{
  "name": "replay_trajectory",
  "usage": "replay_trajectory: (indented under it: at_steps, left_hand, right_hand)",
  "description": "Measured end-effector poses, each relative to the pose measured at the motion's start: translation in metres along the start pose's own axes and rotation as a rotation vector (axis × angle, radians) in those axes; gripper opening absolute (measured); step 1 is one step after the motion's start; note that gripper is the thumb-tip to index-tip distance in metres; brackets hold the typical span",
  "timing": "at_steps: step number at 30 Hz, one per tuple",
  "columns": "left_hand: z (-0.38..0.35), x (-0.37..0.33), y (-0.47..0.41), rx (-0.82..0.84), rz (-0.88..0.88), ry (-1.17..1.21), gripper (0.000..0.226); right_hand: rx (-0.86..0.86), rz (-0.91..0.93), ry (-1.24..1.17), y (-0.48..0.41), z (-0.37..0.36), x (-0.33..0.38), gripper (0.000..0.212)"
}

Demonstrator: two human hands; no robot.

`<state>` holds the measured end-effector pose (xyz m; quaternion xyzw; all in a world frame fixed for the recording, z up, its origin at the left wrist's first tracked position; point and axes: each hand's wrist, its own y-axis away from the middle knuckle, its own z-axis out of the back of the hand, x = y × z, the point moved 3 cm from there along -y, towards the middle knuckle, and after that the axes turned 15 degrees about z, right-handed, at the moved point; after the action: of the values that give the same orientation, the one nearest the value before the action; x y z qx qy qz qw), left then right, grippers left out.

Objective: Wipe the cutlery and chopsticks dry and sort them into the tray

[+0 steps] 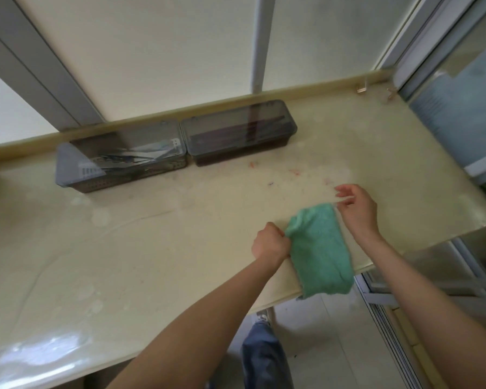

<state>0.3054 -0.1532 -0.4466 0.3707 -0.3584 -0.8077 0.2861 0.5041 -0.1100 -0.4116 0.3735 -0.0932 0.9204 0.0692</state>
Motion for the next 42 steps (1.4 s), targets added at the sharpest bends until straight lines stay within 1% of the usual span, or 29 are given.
replay_trajectory:
  at_steps: [2, 4, 5, 7, 8, 11, 13, 15, 17, 19, 21, 23, 25, 27, 29, 30, 31, 33, 34, 35, 36, 37, 39, 41, 42]
  left_hand:
    - [0.005, 0.004, 0.003, -0.038, -0.007, 0.017, 0.022]
    - [0.005, 0.01, 0.011, -0.029, -0.044, 0.049, 0.029]
    - [0.002, 0.011, 0.017, 0.005, -0.091, 0.073, 0.032]
    - [-0.006, 0.01, 0.027, 0.084, -0.231, 0.124, 0.035]
    - [-0.01, 0.009, 0.03, 0.091, -0.296, 0.135, 0.036]
    - [-0.009, 0.003, 0.031, 0.01, -0.416, 0.143, 0.036]
    - [-0.006, 0.003, 0.033, -0.045, -0.492, 0.083, 0.042]
    - [-0.003, 0.005, 0.04, -0.071, -0.557, 0.036, 0.051]
    - [-0.005, 0.01, 0.042, -0.11, -0.592, 0.0, 0.061]
    - [-0.009, 0.017, 0.039, -0.196, -0.552, -0.118, 0.069]
    - [-0.01, 0.023, 0.04, -0.337, -0.53, -0.234, 0.072]
    - [-0.017, 0.029, 0.044, -0.408, -0.662, -0.349, 0.072]
    - [-0.031, 0.038, 0.048, -0.406, -0.788, -0.556, 0.074]
    - [-0.044, 0.052, 0.048, -0.375, -0.798, -0.696, 0.083]
    - [-0.054, 0.06, 0.049, -0.381, -0.784, -0.775, 0.085]
    - [-0.057, 0.063, 0.051, -0.381, -0.775, -0.787, 0.084]
    - [-0.06, 0.066, 0.053, -0.383, -0.782, -0.782, 0.084]
    - [-0.061, 0.069, 0.057, -0.378, -0.767, -0.762, 0.084]
    - [-0.062, 0.07, 0.061, -0.364, -0.763, -0.765, 0.086]
    - [-0.065, 0.073, 0.063, -0.374, -0.766, -0.763, 0.088]
    - [-0.067, 0.076, 0.065, -0.369, -0.76, -0.779, 0.09]
    - [-0.071, 0.079, 0.065, -0.382, -0.754, -0.784, 0.091]
    - [-0.076, 0.083, 0.068, -0.37, -0.741, -0.791, 0.094]
    - [-0.08, 0.09, 0.075, -0.386, -0.777, -0.779, 0.092]
    - [-0.079, 0.091, 0.077, -0.36, -0.788, -0.765, 0.089]
  right_hand:
    - [0.08, -0.084, 0.123, 0.018, 0.006, -0.007, 0.024]
    - [0.225, -0.192, 0.251, 0.047, 0.009, -0.015, 0.026]
    - [0.27, -0.203, 0.272, 0.061, 0.007, -0.019, 0.027]
    - [0.252, -0.183, 0.189, 0.082, 0.001, -0.023, 0.021]
    - [0.222, -0.189, 0.131, 0.086, -0.001, -0.023, 0.016]
    - [0.109, -0.294, -0.034, 0.08, 0.005, -0.02, 0.011]
    - [0.061, -0.299, -0.088, 0.074, 0.013, -0.02, 0.012]
    - [0.08, -0.295, -0.134, 0.073, 0.014, -0.022, 0.013]
    - [0.123, -0.311, -0.213, 0.076, 0.011, -0.022, 0.02]
    - [0.176, -0.311, -0.233, 0.079, 0.007, -0.025, 0.033]
    - [0.202, -0.285, -0.182, 0.081, 0.008, -0.029, 0.04]
    - [0.219, -0.271, -0.157, 0.085, 0.011, -0.034, 0.038]
    - [0.231, -0.259, -0.155, 0.091, 0.015, -0.039, 0.034]
    - [0.195, -0.26, -0.14, 0.096, 0.021, -0.046, 0.03]
    - [0.147, -0.299, -0.142, 0.098, 0.026, -0.05, 0.028]
    - [0.152, -0.286, -0.092, 0.097, 0.027, -0.049, 0.028]
    - [0.157, -0.221, 0.004, 0.094, 0.028, -0.046, 0.03]
    - [0.103, -0.032, 0.155, 0.087, 0.027, -0.029, 0.037]
    - [0.062, 0.058, 0.169, 0.084, 0.023, -0.018, 0.039]
    - [0.057, 0.142, 0.181, 0.082, 0.017, -0.007, 0.038]
    - [0.1, 0.226, 0.195, 0.08, 0.008, 0.002, 0.036]
    - [0.184, 0.306, 0.239, 0.079, -0.003, 0.008, 0.035]
    - [0.306, 0.457, 0.359, 0.086, -0.022, 0.012, 0.036]
    - [0.295, 0.509, 0.428, 0.098, -0.028, 0.01, 0.037]
    - [0.263, 0.518, 0.437, 0.101, -0.029, 0.006, 0.037]
